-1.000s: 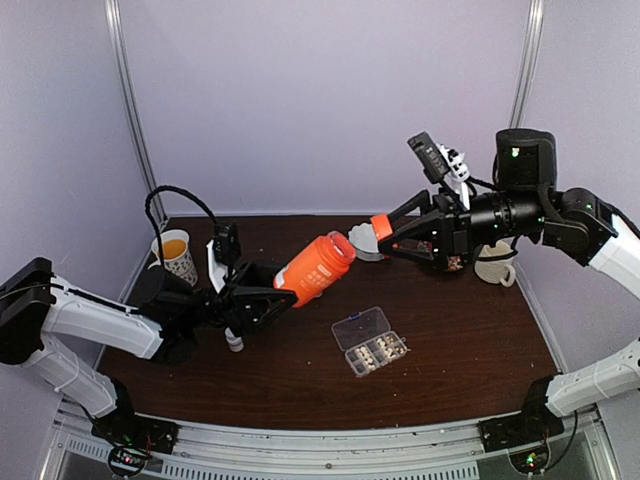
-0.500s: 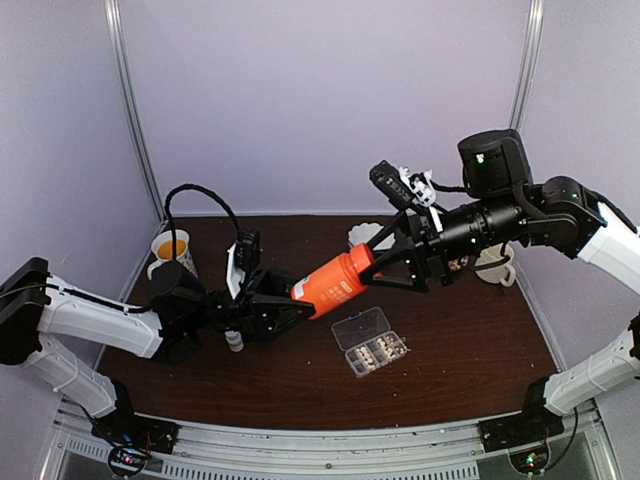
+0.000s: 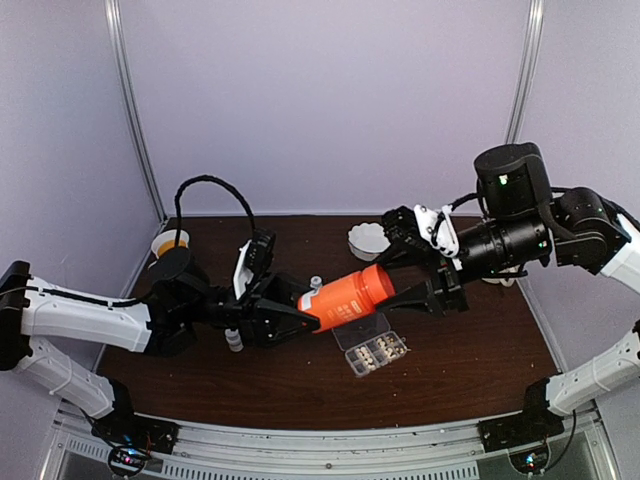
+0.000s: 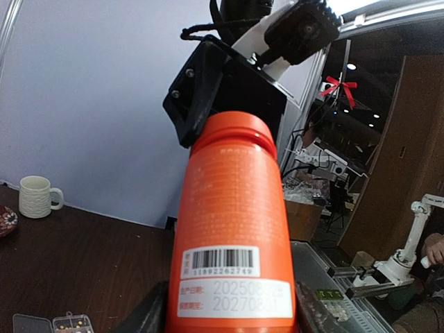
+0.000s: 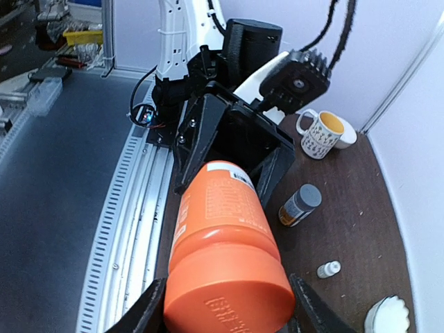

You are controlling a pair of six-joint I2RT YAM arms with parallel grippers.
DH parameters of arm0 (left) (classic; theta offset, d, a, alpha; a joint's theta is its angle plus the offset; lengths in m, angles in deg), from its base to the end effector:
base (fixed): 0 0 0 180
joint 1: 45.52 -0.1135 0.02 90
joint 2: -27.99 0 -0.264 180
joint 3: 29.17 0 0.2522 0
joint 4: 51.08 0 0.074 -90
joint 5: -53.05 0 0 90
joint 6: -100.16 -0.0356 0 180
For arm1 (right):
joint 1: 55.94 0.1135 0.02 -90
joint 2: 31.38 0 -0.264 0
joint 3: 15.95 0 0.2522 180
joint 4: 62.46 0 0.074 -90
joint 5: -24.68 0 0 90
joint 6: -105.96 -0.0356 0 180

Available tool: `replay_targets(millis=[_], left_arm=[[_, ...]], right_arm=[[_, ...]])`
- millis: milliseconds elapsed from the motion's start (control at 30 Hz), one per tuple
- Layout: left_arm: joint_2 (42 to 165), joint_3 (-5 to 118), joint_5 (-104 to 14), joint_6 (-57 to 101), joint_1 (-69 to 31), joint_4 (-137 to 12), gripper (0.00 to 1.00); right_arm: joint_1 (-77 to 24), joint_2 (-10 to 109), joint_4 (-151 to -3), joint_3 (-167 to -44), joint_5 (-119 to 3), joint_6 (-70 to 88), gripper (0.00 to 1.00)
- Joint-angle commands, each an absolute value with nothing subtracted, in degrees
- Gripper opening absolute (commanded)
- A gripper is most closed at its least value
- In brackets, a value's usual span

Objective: Sort the pills into containers
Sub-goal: Screw the lid of the pill bottle onto the pill bottle.

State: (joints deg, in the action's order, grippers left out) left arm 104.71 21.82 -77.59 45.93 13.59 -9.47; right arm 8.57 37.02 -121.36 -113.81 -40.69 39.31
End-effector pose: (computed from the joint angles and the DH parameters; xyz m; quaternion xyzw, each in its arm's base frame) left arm 0.1258 -0.2554 0.2886 0.3857 0.4974 -0.6928 0.3520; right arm 0.0878 0.2185 0.4307 -0.6628 0.5330 0.3456 0.3964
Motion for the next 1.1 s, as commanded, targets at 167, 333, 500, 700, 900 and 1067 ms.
replay_targets(millis=[167, 333, 500, 700, 900, 1067], left_arm=[[103.2, 29.0, -74.8, 54.2, 13.7, -13.4, 0.00], [103.3, 29.9, -76.1, 58.6, 14.3, -9.6, 0.00], [104.6, 32.4, -77.8, 63.6, 14.6, -10.7, 0.00], [105.9, 34.2, -80.3, 67.8, 15.0, -8.1, 0.00], [106.9, 36.5, -82.9, 70.7, 16.1, -8.1, 0.00], [107.7, 38.7, -84.6, 73.9, 16.2, -11.9, 0.00]], right_arm=[[15.2, 33.7, -117.5, -105.4, -49.7, 61.1, 0.00], [18.3, 29.3, -108.9, -99.1, -53.2, 66.2, 0.00], [20.6, 27.0, -104.5, -96.3, -56.4, 71.2, 0.00], [21.6, 25.0, -99.8, -94.2, -54.0, 73.6, 0.00], [22.1, 26.1, -100.5, -95.2, -51.5, 74.5, 0.00], [22.4, 27.9, -103.3, -95.7, -52.8, 76.9, 0.00]])
